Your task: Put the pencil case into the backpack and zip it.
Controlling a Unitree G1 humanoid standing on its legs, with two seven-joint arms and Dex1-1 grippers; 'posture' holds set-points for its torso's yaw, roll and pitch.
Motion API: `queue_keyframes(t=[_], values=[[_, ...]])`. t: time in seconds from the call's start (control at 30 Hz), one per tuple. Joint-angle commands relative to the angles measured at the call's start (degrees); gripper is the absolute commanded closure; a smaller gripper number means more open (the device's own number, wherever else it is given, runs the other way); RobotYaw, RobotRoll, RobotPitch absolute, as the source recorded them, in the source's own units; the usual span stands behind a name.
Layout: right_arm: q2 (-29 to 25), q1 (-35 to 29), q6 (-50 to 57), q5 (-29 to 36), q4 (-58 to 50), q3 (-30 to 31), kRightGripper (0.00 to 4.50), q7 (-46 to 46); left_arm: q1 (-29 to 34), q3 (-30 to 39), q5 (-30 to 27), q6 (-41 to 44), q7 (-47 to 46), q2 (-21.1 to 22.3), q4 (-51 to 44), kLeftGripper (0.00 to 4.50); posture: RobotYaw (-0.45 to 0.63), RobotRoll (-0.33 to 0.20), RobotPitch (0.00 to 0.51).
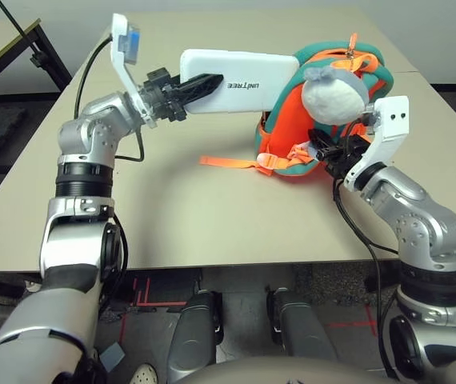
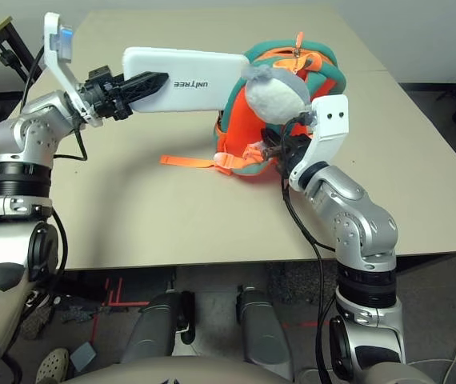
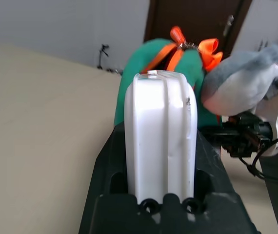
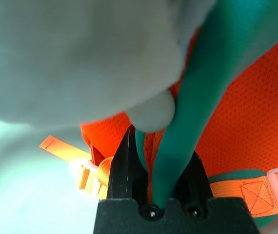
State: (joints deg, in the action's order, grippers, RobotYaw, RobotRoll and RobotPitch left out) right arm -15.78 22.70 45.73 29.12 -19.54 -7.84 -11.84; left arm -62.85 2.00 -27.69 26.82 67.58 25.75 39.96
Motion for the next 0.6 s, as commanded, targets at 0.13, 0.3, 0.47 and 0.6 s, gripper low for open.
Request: queue_keyframes(t=[0.13, 0.3, 0.47, 0.6], values=[[0.4, 0.6, 0.2, -0.7, 1.6, 1.6, 4.29, -0.6, -8.9, -3.0, 6.8, -7.2, 5.0, -4.7, 14.7, 3.24, -0.17, 0.000, 0.106], [0.5, 0.5, -0.1, -1.0, 1.5, 2.1, 4.29, -0.6, -13.0, -3.0, 11.0, -12.4, 4.6, -8.0, 23.1, 3.24, -0.18, 0.000, 0.105], [1.0, 0.3, -0.4, -1.6, 1.3, 2.5, 4.29, -0.7, -15.0, -3.3, 15.9, -17.9, -1.4, -12.2, 29.0, 3.24, -0.19, 0.000, 0.105], [1.5, 0.2, -0.5, -2.0, 1.1, 3.0, 4.29, -0.7, -15.4, -2.1, 18.3, -21.8, -8.9, -14.5, 31.2, 3.24, -0.19, 0.000, 0.106]])
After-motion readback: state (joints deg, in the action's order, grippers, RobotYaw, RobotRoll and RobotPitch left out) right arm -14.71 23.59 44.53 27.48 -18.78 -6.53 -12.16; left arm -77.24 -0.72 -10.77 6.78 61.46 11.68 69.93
